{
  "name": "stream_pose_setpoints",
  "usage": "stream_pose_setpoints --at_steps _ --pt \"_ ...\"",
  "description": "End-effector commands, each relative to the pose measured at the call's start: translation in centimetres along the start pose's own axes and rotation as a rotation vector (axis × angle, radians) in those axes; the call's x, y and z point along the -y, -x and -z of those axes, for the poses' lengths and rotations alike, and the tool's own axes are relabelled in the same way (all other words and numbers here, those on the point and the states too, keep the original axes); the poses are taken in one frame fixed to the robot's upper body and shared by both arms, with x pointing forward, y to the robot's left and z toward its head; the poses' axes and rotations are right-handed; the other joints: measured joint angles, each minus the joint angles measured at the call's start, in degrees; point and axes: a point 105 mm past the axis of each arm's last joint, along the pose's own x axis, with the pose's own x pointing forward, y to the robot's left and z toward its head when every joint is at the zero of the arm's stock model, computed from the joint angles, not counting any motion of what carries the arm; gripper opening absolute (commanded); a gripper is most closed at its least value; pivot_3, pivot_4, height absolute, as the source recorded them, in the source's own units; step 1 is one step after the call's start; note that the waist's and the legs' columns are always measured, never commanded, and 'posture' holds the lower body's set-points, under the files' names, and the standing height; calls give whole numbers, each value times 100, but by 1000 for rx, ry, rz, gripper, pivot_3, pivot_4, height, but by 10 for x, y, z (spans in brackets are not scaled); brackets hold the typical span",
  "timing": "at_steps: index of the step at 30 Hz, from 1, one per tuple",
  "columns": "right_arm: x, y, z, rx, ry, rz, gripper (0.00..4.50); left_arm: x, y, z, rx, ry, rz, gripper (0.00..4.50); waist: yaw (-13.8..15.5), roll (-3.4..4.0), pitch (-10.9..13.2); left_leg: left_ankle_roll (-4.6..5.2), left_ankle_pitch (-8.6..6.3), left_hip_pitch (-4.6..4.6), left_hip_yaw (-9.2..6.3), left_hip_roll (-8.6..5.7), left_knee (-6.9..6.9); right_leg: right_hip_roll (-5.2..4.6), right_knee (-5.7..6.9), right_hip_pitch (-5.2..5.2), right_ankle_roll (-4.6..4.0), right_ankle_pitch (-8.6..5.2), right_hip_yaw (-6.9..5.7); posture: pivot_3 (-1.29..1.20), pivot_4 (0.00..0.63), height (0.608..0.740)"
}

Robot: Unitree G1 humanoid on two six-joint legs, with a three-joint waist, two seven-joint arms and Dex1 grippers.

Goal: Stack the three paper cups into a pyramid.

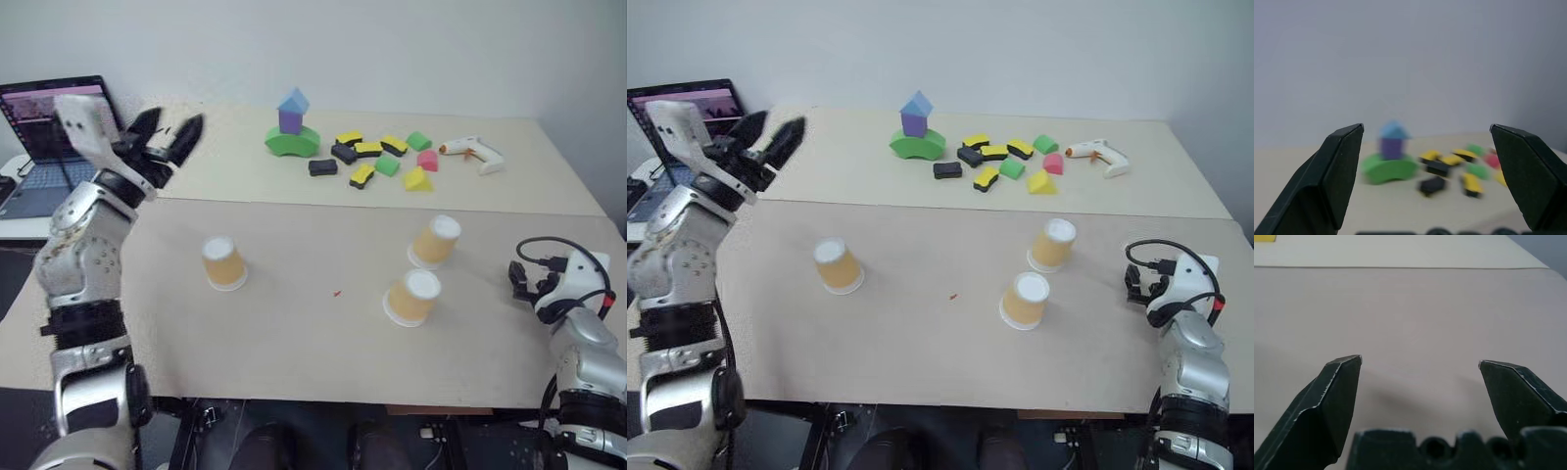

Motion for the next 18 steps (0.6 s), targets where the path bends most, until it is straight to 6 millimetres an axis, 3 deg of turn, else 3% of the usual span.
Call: stream_pose_setpoints --at_steps 1,3,6,9,12,14,18 --pt "11 2 -20 67 25 17 4500 62 19 38 -251 -71 354 4407 -68 24 6 -4 0 6 3 3 -1 5 2 2 0 -5 1 0 150 740" --pt "14 2 -25 67 62 -8 4500 73 35 59 -364 -129 444 4407 -72 30 15 -20 9 12 8 6 6 12 -3 2 -12 -12 8 0 150 740" --pt "14 5 -35 57 104 -132 4500 79 49 73 -446 -179 517 4407 -51 49 28 -41 24 27 12 12 12 14 18 5 -34 -4 19 0 150 740" --pt "16 38 -43 -95 283 -534 4500 73 48 68 -432 -203 527 4407 102 63 33 -31 27 29 10 12 10 -2 24 8 -41 3 24 0 150 740" --pt "19 62 -51 -228 352 -745 4500 74 44 63 -405 -206 540 4407 161 67 32 -1 20 28 8 14 16 -9 18 14 -41 3 23 0 150 740" --pt "3 73 -59 -262 368 -884 4500 74 42 62 -393 -204 537 4407 121 59 32 8 15 32 5 25 21 -15 3 33 -41 3 28 0 150 740" --pt "-56 89 -78 -202 378 -1136 4500 80 40 61 -371 -188 547 4407 41 51 33 12 10 44 5 43 20 -24 -16 49 -41 4 47 0 150 740"
